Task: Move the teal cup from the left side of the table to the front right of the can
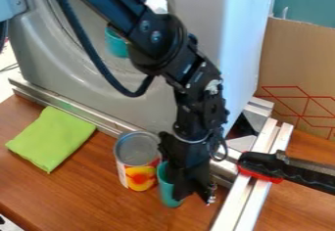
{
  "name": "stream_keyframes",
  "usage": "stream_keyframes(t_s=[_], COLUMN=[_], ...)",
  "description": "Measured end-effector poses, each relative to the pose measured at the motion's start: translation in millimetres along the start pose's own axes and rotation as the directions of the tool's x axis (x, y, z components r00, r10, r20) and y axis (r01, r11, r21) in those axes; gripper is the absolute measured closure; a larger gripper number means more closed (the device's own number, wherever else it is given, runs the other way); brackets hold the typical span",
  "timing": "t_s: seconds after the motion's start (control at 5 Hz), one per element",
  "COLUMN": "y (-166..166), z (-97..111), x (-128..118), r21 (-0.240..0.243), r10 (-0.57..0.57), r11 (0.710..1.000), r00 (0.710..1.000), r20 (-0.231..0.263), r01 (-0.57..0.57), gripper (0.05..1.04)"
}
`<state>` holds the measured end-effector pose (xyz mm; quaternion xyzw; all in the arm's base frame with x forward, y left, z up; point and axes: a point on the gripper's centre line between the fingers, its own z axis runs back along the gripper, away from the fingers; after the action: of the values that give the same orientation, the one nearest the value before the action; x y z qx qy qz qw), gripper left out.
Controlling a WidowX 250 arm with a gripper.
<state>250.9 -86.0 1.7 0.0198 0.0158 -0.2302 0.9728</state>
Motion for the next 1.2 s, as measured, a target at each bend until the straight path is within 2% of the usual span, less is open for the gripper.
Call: stream_keyframes(t_s=[0.2, 0.4, 0.6, 0.8, 1.0, 1.2], y=[-4.1, -6.2, -5.6, -2.7, -0.2, 29.0], z=[-0.3, -5.0, -3.4, 17.5, 35.9, 41.7], x=[2.9, 0.5, -12.7, -25.1, -43.8, -88.6], r21=[-0.018, -0.029, -0.018, 0.005, 0.018, 0.021], r10=[0.017, 0.035, 0.064, 0.089, 0.082, 0.187], r11=[1.0, 0.999, 0.998, 0.996, 0.996, 0.981], r00=[1.0, 0.999, 0.998, 0.994, 0.988, 0.973], r20=[0.017, 0.016, 0.008, 0.058, 0.131, 0.135], r01=[-0.017, -0.035, -0.064, -0.089, -0.085, -0.192], gripper=[0.941, 0.746, 0.427, 0.158, 0.075, 0.081])
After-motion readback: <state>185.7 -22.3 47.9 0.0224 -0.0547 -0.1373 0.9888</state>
